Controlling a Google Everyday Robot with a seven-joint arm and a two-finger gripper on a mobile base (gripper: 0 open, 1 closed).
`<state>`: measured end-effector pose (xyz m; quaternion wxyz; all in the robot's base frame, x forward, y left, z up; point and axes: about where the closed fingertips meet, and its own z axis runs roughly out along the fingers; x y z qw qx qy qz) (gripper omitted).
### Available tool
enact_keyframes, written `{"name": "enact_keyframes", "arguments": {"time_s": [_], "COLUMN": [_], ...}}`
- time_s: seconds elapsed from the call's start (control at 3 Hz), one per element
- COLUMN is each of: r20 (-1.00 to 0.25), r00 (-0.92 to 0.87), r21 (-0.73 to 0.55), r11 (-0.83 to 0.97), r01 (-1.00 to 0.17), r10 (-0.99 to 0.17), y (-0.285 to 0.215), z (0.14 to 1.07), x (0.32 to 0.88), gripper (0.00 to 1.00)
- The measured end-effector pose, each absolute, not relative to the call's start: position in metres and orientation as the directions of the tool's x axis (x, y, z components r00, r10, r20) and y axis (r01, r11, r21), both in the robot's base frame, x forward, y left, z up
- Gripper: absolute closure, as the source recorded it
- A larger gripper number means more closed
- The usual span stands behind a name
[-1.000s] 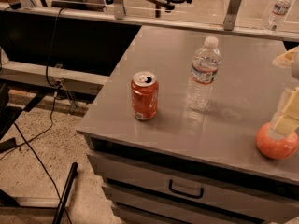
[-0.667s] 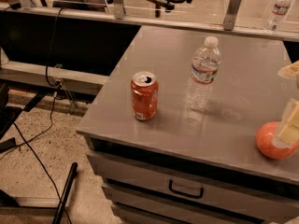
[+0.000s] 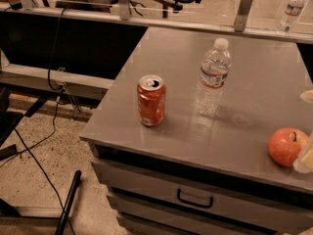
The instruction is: Move apple near water bottle
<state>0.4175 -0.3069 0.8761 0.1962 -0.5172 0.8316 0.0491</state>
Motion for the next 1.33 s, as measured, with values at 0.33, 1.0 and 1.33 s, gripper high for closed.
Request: {"name": "enact_keyframes", "arguments": {"time_s": [0.33, 1.0, 1.33], "r20": [-0.412, -0.439, -0.46], "r00": [-0.39, -0.387, -0.394], "r21": [-0.099, -0.074, -0.047], "r11": [0.466, 0.462, 0.465], "r01": [-0.879, -0.884, -0.884], "r10": [-0.823, -0.811, -0.796], "y": [-0.31, -0.307, -0.305], "z": [0.864, 0.847, 0.844], "x": [0.411, 0.402, 0.401], "gripper": [0.0, 0.15, 0.39]}}
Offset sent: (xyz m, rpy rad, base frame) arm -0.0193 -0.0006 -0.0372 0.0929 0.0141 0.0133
